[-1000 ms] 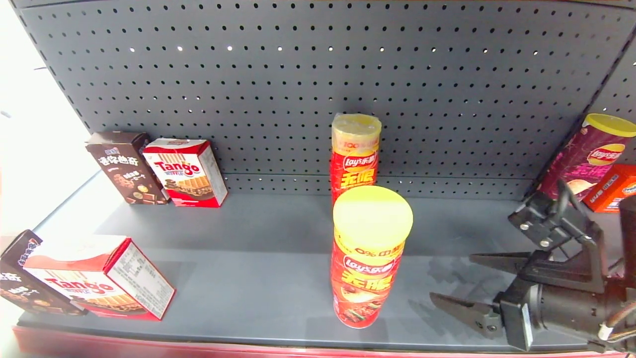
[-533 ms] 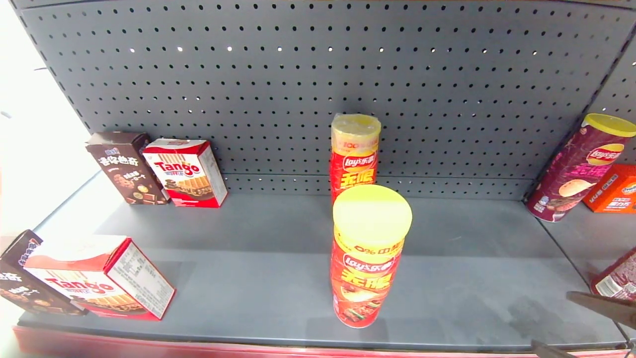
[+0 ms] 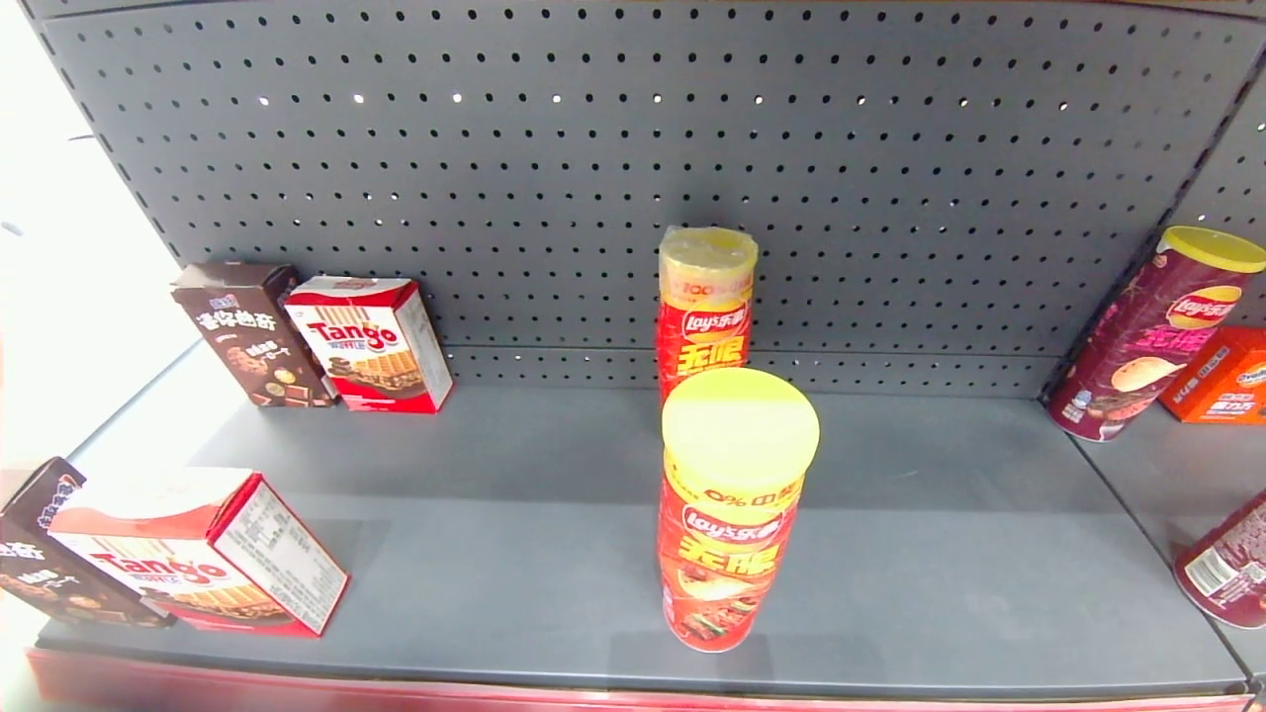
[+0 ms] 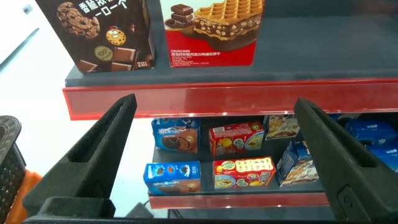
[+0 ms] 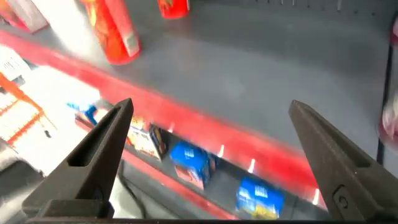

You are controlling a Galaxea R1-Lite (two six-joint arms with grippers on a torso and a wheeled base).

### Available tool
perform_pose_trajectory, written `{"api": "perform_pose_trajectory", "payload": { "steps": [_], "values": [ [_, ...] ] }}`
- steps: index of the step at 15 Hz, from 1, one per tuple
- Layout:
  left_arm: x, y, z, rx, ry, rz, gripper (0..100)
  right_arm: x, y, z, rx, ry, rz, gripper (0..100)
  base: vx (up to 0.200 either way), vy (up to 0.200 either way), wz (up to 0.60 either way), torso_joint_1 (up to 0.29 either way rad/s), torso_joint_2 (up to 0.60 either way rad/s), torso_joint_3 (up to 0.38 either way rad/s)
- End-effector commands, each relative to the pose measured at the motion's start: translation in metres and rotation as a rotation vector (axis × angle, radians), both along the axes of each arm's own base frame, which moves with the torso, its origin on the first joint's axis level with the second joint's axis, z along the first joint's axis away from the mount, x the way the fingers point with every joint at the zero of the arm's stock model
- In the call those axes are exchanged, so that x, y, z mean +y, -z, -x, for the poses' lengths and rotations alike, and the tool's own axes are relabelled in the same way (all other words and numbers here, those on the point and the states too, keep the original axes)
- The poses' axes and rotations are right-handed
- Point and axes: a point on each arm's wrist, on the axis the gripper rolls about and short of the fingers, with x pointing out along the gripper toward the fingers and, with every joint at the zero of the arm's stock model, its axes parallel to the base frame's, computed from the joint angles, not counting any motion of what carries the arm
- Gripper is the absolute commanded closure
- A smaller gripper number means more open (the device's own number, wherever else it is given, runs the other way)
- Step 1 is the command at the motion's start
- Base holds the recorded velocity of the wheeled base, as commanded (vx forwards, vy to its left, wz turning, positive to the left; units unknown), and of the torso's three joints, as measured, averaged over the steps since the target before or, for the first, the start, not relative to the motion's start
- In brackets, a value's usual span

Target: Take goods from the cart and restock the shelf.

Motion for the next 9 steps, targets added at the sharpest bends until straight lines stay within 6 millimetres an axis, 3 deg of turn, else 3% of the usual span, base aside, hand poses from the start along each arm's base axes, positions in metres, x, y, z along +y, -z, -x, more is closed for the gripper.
{"api": "perform_pose_trajectory", "payload": {
  "steps": [1, 4, 6, 9],
  "values": [
    [0.000, 0.000, 0.000, 0.000, 0.000, 0.000, 0, -0.005, 0.014, 0.008, -0.081, -0.001, -0.059, 0, 0.000, 0.000, 0.00, 0.000, 0.00, 0.000],
    [0.000, 0.000, 0.000, 0.000, -0.002, -0.002, 0, -0.007, 0.015, 0.006, -0.079, -0.132, -0.045, 0, 0.000, 0.000, 0.00, 0.000, 0.00, 0.000],
    [0.000, 0.000, 0.000, 0.000, 0.000, -0.003, 0, -0.005, 0.015, 0.008, -0.080, 0.025, -0.045, 0, 0.000, 0.000, 0.00, 0.000, 0.00, 0.000],
    [0.000, 0.000, 0.000, 0.000, -0.005, 0.001, 0, 0.007, 0.012, -0.009, 0.153, 0.260, 0.079, 0, 0.000, 0.000, 0.00, 0.000, 0.00, 0.000]
  ]
}}
